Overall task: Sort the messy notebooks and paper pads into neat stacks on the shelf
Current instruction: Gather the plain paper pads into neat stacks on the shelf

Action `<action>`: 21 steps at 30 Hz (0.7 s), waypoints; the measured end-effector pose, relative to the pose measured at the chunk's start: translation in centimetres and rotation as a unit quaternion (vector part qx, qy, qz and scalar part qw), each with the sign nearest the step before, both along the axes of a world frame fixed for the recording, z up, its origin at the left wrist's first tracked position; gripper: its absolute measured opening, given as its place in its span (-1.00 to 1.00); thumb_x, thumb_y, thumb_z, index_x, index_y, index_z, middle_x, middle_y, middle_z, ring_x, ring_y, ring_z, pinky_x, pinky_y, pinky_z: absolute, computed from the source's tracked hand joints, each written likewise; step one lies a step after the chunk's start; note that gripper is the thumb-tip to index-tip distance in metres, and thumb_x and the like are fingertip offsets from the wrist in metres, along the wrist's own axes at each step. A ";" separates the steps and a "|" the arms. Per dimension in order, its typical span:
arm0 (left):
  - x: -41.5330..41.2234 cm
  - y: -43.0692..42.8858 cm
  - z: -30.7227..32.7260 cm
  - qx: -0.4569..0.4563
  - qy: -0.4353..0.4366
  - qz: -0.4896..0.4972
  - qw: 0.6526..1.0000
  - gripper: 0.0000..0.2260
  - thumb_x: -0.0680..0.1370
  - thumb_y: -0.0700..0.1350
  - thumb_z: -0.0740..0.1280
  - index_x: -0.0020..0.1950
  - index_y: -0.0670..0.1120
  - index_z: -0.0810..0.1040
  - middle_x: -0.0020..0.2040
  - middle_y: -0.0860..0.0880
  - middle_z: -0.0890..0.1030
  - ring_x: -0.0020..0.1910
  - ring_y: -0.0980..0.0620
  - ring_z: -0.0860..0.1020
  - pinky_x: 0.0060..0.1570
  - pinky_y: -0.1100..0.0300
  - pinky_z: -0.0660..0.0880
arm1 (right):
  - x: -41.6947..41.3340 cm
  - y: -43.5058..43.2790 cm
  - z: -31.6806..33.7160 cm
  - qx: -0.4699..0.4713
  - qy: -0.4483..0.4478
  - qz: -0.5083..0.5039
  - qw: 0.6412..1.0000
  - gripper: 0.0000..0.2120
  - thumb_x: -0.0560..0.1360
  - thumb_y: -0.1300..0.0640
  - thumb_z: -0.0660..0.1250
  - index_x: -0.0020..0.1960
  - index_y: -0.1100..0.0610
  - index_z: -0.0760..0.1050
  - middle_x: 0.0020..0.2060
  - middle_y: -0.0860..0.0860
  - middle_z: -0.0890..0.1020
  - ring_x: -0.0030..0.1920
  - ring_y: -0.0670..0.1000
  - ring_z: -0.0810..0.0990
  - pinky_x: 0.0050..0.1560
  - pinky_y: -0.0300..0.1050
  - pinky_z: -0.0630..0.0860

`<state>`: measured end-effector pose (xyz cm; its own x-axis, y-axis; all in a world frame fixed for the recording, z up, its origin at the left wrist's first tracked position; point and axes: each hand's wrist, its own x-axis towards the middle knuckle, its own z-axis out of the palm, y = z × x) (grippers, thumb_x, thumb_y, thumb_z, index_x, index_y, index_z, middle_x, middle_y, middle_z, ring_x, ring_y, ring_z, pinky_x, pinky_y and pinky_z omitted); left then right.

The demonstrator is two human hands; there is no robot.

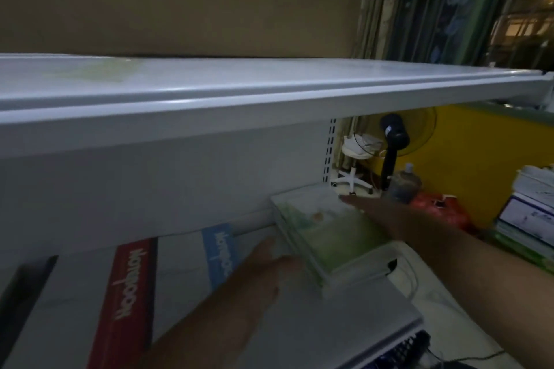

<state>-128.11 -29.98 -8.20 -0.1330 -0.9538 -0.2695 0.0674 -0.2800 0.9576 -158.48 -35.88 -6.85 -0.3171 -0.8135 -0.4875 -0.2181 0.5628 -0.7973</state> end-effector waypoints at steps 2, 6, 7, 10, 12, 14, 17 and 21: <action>-8.3 -1.8 -0.5 0.026 0.075 -0.094 0.992 -0.50 0.54 -0.11 0.34 0.44 0.03 0.24 0.14 0.13 0.42 0.07 0.08 0.46 0.03 0.31 0.44 | -0.7 -0.9 -0.6 0.042 -0.029 0.039 0.998 -0.07 -0.03 -0.31 0.57 0.21 0.17 0.50 0.08 0.20 0.63 0.01 0.17 0.66 0.14 0.09 0.56; -12.4 -5.2 -3.7 0.101 0.052 -0.047 0.992 -0.57 0.51 0.01 0.38 0.32 -0.13 0.48 0.12 -0.06 0.59 0.06 -0.07 0.57 0.12 0.11 0.50 | -1.9 -2.2 -2.0 0.046 0.002 0.091 0.995 -0.44 0.32 -0.20 0.45 0.09 0.24 0.57 -0.06 0.21 0.67 -0.06 0.17 0.67 -0.03 0.01 0.61; -12.7 -5.8 -4.4 0.112 0.064 -0.038 0.991 -0.57 0.47 0.01 0.42 0.28 -0.14 0.52 0.11 -0.11 0.63 0.06 -0.11 0.59 0.16 0.04 0.50 | -2.1 -2.3 -2.3 0.042 -0.002 0.102 0.994 -0.43 0.33 -0.22 0.44 0.08 0.24 0.57 -0.07 0.21 0.67 -0.08 0.16 0.67 -0.04 0.01 0.61; -14.8 -6.5 -5.2 0.086 0.080 0.005 0.993 -0.46 0.31 -0.01 0.54 0.23 -0.15 0.54 0.10 -0.17 0.65 0.02 -0.17 0.64 0.12 -0.08 0.55 | -2.6 -2.6 -2.9 0.019 0.001 0.134 0.991 -0.50 0.39 -0.24 0.37 0.01 0.19 0.59 -0.15 0.15 0.69 -0.17 0.12 0.68 -0.17 -0.09 0.60; -15.7 -6.4 -5.9 0.062 0.076 0.037 0.995 -0.34 0.17 -0.01 0.57 0.23 -0.14 0.53 0.07 -0.17 0.66 -0.02 -0.17 0.66 0.05 -0.11 0.58 | -2.8 -2.7 -3.3 -0.009 0.006 0.154 0.988 -0.55 0.43 -0.25 0.33 -0.03 0.15 0.60 -0.19 0.09 0.69 -0.21 0.08 0.68 -0.21 -0.15 0.59; -16.1 -5.9 -6.2 0.038 0.052 0.056 0.996 -0.43 0.22 -0.04 0.58 0.19 -0.14 0.55 0.03 -0.15 0.67 -0.07 -0.14 0.67 -0.03 -0.04 0.61 | -3.0 -2.8 -3.8 -0.037 0.020 0.164 0.986 -0.58 0.44 -0.25 0.31 -0.05 0.12 0.59 -0.17 0.07 0.68 -0.17 0.08 0.68 -0.10 -0.11 0.59; -16.0 -5.2 -6.0 0.014 0.048 0.070 0.996 -0.74 0.45 -0.19 0.46 0.13 -0.14 0.59 -0.02 -0.12 0.68 -0.13 -0.06 0.67 -0.22 0.18 0.62 | -3.1 -2.7 -4.2 -0.063 0.027 0.163 0.984 -0.61 0.44 -0.25 0.31 -0.11 0.10 0.58 -0.20 0.04 0.66 -0.16 0.06 0.66 -0.05 -0.10 0.58; -16.2 -4.0 -5.3 -0.023 0.044 0.070 0.996 -0.83 0.48 -0.24 0.42 0.06 -0.08 0.59 0.00 -0.12 0.67 -0.19 0.02 0.67 -0.29 0.25 0.59 | -2.9 -1.6 -3.9 -0.101 0.031 0.172 0.979 -0.62 0.48 -0.22 0.27 -0.02 0.10 0.55 -0.17 0.03 0.65 -0.17 0.04 0.65 -0.14 -0.13 0.57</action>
